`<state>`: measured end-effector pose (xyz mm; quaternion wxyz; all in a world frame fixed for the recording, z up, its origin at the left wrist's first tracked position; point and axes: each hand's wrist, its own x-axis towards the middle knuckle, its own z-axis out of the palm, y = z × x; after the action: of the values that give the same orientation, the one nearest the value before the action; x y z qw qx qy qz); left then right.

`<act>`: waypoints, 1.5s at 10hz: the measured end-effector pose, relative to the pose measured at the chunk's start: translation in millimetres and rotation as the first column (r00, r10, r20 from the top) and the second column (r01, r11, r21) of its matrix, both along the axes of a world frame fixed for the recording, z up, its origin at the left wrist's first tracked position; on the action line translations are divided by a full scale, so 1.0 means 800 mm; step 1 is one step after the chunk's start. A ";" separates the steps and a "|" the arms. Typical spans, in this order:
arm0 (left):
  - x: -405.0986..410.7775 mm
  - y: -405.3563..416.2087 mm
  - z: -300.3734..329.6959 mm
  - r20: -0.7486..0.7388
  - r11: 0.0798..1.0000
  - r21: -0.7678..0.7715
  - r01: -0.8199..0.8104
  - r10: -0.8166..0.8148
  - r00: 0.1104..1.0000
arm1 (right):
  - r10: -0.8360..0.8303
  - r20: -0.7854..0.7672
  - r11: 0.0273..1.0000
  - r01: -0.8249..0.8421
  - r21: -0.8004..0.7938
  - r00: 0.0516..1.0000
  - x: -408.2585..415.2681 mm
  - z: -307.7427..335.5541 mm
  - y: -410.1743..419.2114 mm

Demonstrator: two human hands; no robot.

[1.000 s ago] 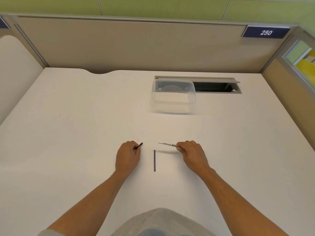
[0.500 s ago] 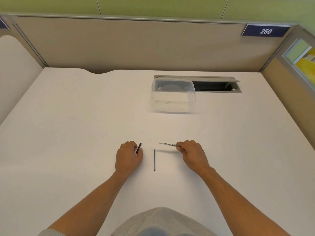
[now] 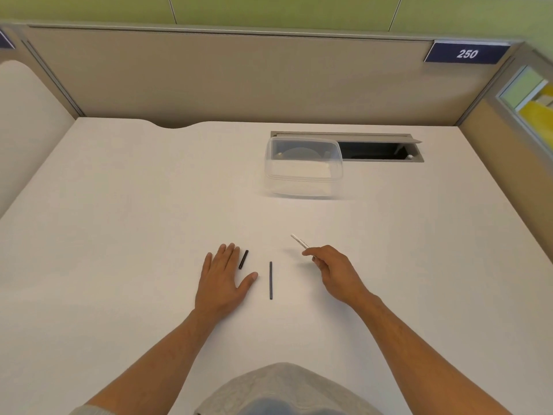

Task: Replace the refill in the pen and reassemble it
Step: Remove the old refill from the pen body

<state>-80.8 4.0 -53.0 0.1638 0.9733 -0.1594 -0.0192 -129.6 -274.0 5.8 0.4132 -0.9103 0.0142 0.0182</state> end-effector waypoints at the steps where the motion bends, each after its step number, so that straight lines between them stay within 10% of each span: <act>1: -0.002 0.005 -0.007 -0.017 0.998 0.055 0.034 -0.033 0.999 | -0.042 -0.116 0.964 0.071 0.256 0.992 0.000 0.005 0.003; 7: -0.003 0.005 -0.007 -0.034 0.995 0.090 0.037 -0.034 0.999 | -0.200 -0.142 0.898 0.239 0.369 0.969 0.007 0.000 0.022; 15: -0.004 0.004 -0.004 -0.033 0.995 0.091 0.042 -0.039 0.999 | -0.170 -0.037 0.981 0.166 -0.101 0.985 0.014 0.006 0.035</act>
<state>-84.0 6.9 -56.2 0.1211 0.9759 -0.1757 -0.0448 -118.7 -246.1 10.6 0.3678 -0.9244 0.1012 0.0031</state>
